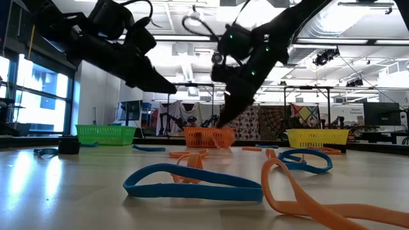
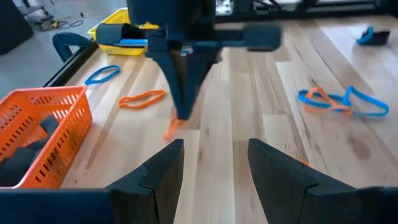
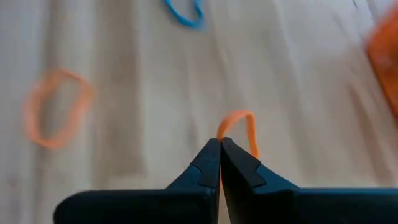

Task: Sort rubber bands into baskets
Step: Put the orange rubber band into the green bin

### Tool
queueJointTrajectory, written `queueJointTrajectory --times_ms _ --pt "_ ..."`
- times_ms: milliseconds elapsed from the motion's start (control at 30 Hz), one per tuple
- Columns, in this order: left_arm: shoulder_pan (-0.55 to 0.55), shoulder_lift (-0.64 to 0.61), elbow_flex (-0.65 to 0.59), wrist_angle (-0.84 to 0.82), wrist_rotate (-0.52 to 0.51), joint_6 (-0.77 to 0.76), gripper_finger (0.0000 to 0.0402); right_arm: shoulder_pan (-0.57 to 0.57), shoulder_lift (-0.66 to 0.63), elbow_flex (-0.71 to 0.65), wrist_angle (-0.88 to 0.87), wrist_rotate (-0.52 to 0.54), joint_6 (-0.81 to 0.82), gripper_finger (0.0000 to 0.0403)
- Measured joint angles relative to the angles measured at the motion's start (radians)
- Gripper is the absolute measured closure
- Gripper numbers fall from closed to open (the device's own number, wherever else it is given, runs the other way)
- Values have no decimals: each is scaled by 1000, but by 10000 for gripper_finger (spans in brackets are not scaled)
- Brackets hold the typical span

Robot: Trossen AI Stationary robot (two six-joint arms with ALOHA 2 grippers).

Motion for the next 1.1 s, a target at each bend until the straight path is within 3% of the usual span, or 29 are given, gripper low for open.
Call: queueJointTrajectory --times_ms 300,900,1100 --pt "-77 0 0 -4 -118 93 229 83 0 0 168 -75 55 403" --pt "-118 0 0 -19 -168 99 230 178 0 1 421 -80 133 403" --pt "-118 0 0 -19 -171 92 267 187 0 1 423 -79 134 403"
